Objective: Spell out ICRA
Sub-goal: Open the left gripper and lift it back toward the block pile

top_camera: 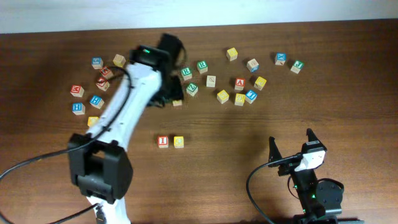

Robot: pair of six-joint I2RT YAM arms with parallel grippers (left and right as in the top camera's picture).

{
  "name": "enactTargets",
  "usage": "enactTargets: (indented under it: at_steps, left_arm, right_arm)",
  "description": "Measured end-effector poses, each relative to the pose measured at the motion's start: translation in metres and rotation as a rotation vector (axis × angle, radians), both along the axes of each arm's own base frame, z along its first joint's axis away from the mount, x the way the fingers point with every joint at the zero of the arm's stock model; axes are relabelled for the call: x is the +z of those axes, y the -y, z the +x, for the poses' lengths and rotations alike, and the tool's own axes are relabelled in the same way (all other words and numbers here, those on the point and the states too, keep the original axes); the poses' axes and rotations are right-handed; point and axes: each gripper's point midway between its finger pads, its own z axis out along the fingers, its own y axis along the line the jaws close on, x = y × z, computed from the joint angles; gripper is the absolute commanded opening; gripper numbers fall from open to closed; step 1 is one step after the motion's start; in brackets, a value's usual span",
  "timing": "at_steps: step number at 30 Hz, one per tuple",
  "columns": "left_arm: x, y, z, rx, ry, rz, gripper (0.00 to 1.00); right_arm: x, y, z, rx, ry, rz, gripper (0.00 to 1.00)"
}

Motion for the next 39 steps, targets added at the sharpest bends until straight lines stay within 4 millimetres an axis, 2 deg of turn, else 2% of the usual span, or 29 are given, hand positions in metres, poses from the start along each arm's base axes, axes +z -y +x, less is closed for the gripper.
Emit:
enactTargets:
  at_steps: [4,9,12,14,19,21,27,29,33,39]
  left_arm:
    - [0.004,-0.041,0.013,0.101,0.010,0.003,0.99]
    - [0.002,-0.072,0.013,0.157,0.005,0.082,0.99]
    - [0.000,-0.096,0.014,0.232,-0.008,0.062,0.99]
    - [-0.005,-0.109,0.007,0.273,-0.044,0.049,0.99]
    - [-0.021,-0.094,-0.012,0.250,-0.130,0.018,0.99]
    - [-0.022,-0.089,-0.006,0.243,-0.106,0.002,0.99]
    - [-0.019,-0.070,0.030,0.227,0.026,-0.114,0.99]
    - [-0.019,-0.063,0.032,0.216,0.033,-0.136,0.99]
    - [-0.018,-0.035,0.032,0.148,0.046,-0.146,0.99]
    - [-0.016,-0.019,0.034,0.083,0.094,-0.062,0.99]
  right_arm:
    - [0.000,0.000,0.000,0.000,0.000,0.000,0.98]
    - [0.000,0.000,0.000,0.000,0.000,0.000,0.98]
    - [0.000,0.000,0.000,0.000,0.000,0.000,0.98]
    - [0.000,0.000,0.000,0.000,0.000,0.000,0.98]
    - [0.000,0.000,0.000,0.000,0.000,0.000,0.98]
    - [0.000,0.000,0.000,0.000,0.000,0.000,0.98]
    - [0.000,0.000,0.000,0.000,0.000,0.001,0.98]
    - [0.000,0.000,0.000,0.000,0.000,0.000,0.98]
    - [0.000,0.000,0.000,0.000,0.000,0.000,0.98]
    - [0.000,0.000,0.000,0.000,0.000,0.000,0.98]
